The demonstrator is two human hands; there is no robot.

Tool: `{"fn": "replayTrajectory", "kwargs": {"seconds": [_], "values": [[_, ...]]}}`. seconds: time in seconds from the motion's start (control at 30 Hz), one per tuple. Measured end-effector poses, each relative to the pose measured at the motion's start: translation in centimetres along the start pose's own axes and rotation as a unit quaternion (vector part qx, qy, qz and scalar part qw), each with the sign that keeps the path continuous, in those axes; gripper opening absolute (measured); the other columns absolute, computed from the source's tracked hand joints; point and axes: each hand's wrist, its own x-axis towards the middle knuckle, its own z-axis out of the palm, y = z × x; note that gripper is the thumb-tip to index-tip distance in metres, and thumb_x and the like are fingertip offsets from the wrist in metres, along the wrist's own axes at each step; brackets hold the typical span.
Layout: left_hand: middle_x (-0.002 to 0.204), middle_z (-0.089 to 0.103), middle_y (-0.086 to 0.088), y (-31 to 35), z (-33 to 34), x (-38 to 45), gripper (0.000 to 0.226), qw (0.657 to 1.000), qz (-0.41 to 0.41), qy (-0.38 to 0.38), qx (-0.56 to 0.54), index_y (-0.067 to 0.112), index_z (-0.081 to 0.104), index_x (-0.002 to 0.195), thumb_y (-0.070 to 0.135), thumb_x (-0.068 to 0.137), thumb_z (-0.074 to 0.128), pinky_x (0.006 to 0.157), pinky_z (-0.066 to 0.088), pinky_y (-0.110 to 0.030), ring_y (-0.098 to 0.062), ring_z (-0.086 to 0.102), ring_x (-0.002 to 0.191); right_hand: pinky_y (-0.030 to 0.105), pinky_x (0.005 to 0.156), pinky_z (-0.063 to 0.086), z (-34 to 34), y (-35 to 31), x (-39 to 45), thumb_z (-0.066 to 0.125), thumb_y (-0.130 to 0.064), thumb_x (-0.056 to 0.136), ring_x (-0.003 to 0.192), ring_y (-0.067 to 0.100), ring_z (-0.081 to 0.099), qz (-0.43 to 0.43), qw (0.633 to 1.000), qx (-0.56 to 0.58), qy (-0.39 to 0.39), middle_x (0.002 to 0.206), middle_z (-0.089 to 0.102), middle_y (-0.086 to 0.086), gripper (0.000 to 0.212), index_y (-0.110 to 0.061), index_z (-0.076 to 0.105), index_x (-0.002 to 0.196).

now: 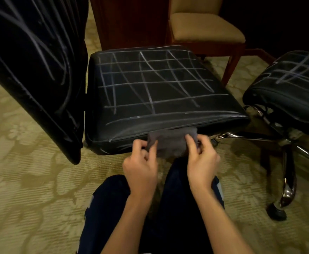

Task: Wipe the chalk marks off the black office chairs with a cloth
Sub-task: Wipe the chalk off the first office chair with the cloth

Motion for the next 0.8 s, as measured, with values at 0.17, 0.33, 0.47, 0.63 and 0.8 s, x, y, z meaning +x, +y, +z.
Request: {"fn": "replayTrajectory", "kwargs": {"seconds": [0.17, 0.33, 0.47, 0.63, 0.8], "values": [[0.069, 0.071, 0.009, -1.0, -2.8, -0.8, 0.011, 0.992, -0.102, -0.004, -0.067, 0.017, 0.055, 0.094, 0.018, 0.094, 0.066, 0.049, 0.05, -0.016, -0.002, 0.067, 0.053, 0.032, 0.05, 0.05, 0.6, -2.7, -4.5, 0.059, -0.033, 0.099, 0.049, 0.011, 0.058, 0.151, 0.954, 0.201, -0.162, 0.053, 0.061, 0.0, 0.011, -0.023, 0.065, 0.098], [0.073, 0.074, 0.004, 0.0, -4.0, -0.5, 0.008, 0.981, -0.134, -0.02, -0.141, 0.02, 0.056, 0.094, 0.019, 0.095, 0.064, 0.052, 0.053, -0.021, -0.01, 0.07, 0.056, 0.027, 0.043, 0.043, -0.4, -2.8, -4.1, 0.047, -0.031, 0.104, 0.044, 0.017, 0.053, 0.216, 0.892, 0.327, -0.224, 0.075, 0.073, 0.01, 0.021, -0.016, 0.052, 0.117], [0.074, 0.074, 0.004, 0.7, -3.5, -0.7, 0.007, 0.976, -0.142, -0.036, -0.16, 0.023, 0.057, 0.093, 0.022, 0.095, 0.064, 0.054, 0.055, -0.024, -0.01, 0.071, 0.06, 0.029, 0.06, 0.058, -0.3, -2.7, -2.9, 0.055, -0.019, 0.1, 0.071, 0.021, 0.073, 0.194, 0.895, 0.338, -0.217, 0.092, 0.076, 0.009, 0.02, -0.01, 0.049, 0.117], [0.069, 0.072, 0.002, 3.0, 1.2, 0.0, 0.011, 0.973, -0.143, -0.049, -0.175, 0.017, 0.057, 0.092, 0.018, 0.095, 0.068, 0.059, 0.06, -0.031, -0.006, 0.071, 0.061, 0.04, 0.07, 0.058, -0.3, -0.8, 0.6, 0.062, -0.012, 0.097, 0.073, 0.02, 0.073, 0.166, 0.933, 0.302, -0.101, 0.077, 0.074, 0.007, 0.011, -0.016, 0.054, 0.101], [0.072, 0.072, 0.006, 0.4, -0.1, 0.7, 0.011, 0.985, -0.105, 0.014, -0.139, 0.017, 0.056, 0.094, 0.02, 0.096, 0.066, 0.06, 0.06, -0.028, -0.002, 0.072, 0.066, 0.035, 0.069, 0.058, 2.1, -2.7, -1.0, 0.061, -0.019, 0.098, 0.071, 0.015, 0.072, 0.147, 0.946, 0.274, -0.089, 0.076, 0.074, 0.002, 0.009, -0.018, 0.058, 0.106]]}}
